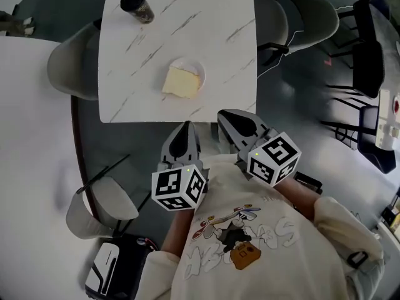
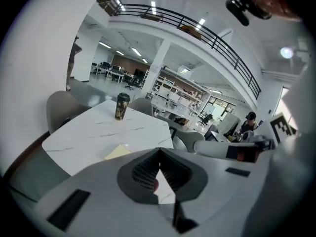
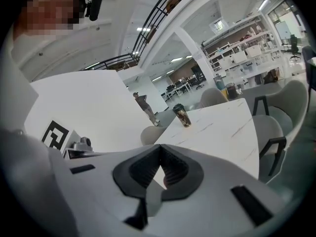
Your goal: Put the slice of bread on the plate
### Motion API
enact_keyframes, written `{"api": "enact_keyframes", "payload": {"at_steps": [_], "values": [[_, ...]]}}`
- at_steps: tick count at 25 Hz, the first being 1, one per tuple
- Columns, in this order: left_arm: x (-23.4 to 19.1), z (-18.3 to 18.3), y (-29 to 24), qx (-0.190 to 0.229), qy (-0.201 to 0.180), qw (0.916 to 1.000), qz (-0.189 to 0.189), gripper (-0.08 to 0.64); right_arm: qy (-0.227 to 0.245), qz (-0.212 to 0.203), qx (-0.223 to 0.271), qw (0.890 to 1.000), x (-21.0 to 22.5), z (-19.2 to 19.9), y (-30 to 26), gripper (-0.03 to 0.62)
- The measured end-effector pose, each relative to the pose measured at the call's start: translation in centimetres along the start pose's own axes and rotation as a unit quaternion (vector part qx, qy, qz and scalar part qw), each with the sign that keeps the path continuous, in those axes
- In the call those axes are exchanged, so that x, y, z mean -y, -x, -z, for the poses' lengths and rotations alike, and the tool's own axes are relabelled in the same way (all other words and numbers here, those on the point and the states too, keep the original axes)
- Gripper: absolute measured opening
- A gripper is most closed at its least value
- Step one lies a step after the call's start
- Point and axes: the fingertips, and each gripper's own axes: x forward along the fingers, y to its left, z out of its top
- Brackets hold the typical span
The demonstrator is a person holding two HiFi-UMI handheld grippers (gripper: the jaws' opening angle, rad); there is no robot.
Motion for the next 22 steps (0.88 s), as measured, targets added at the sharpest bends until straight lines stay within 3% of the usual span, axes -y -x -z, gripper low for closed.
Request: {"api": "enact_keyframes", "payload": {"at_steps": [9,22], "values": [[3.4,-0.3,2.4,0.018,-0.027,0.9995,-0.004,0.008,0.006,-0.013,0.011,1.0,-2.5,-1.0,2.3,0.006],[4.0,-2.8,2.4,0.049,-0.039,0.9978,-0.021,0.009,0.032,-0.015,0.024,0.999,-2.3,-2.7,2.5,0.005]]}}
